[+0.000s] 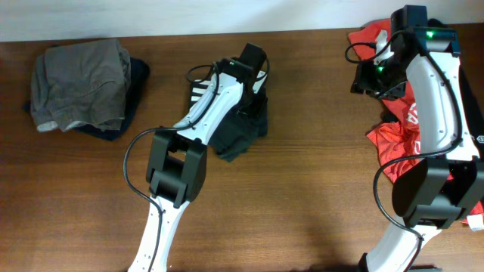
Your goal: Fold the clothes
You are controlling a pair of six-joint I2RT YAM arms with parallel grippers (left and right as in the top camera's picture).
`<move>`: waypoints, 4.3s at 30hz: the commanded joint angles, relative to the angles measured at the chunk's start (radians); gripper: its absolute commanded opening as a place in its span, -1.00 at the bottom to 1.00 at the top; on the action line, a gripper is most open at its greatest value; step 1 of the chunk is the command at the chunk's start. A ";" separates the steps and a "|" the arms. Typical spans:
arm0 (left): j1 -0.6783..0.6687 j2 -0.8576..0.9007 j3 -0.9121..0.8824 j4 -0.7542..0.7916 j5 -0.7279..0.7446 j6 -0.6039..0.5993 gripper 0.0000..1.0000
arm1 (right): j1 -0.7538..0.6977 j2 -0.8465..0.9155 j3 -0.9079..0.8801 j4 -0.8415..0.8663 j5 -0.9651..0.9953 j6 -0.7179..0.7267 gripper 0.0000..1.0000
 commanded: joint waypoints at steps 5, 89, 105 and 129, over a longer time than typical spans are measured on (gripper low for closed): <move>-0.012 0.016 0.054 -0.003 0.029 -0.147 0.29 | -0.004 -0.008 0.017 0.000 0.011 0.000 0.07; -0.024 0.013 0.582 -0.221 -0.494 0.221 -1.00 | -0.005 -0.008 0.014 -0.029 0.011 -0.026 0.09; 0.276 -0.156 0.632 -0.240 -0.523 0.272 -0.99 | -0.004 -0.008 0.014 -0.030 0.007 -0.022 0.10; 0.785 -0.187 0.632 0.127 -0.407 0.948 -1.00 | -0.003 -0.007 0.010 -0.071 0.007 -0.022 0.09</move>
